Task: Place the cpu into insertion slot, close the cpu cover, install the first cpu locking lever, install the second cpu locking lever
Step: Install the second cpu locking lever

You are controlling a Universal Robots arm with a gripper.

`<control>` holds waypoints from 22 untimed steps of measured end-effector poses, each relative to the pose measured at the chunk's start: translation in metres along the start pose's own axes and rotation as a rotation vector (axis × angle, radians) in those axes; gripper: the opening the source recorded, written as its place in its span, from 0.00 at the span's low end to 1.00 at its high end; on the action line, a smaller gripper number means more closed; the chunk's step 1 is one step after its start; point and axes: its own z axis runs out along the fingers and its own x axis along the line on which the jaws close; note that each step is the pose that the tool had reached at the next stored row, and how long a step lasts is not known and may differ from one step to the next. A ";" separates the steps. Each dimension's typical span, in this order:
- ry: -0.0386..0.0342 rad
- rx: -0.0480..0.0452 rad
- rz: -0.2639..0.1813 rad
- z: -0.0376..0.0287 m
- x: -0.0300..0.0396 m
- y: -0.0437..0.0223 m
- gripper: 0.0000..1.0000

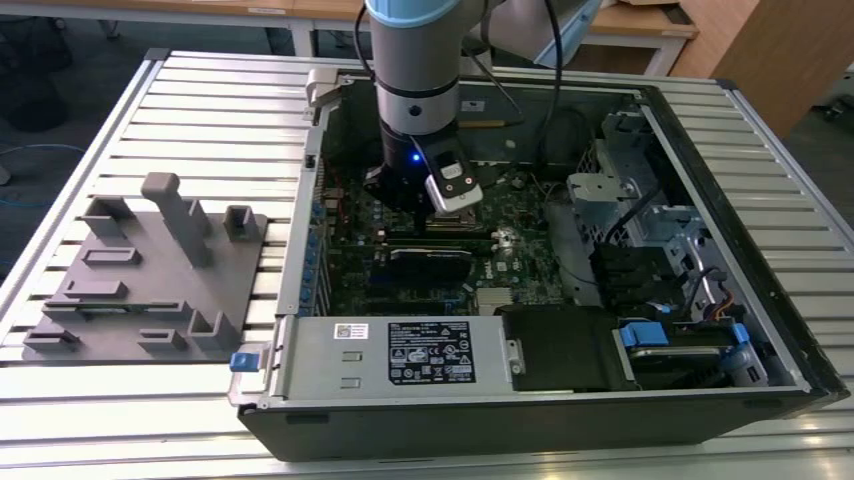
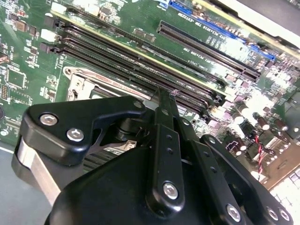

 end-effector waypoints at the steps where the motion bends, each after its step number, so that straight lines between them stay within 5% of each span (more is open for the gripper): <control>1: 0.0000 0.0000 0.000 0.0000 0.0007 0.0000 0.10; 6: 0.0003 -0.0011 0.000 -0.0001 0.0013 -0.0001 0.10; 17: 0.0045 -0.0429 0.003 0.0008 0.0012 -0.0012 0.10; 22: 0.0052 -0.0511 0.004 0.0014 0.0012 -0.0027 0.10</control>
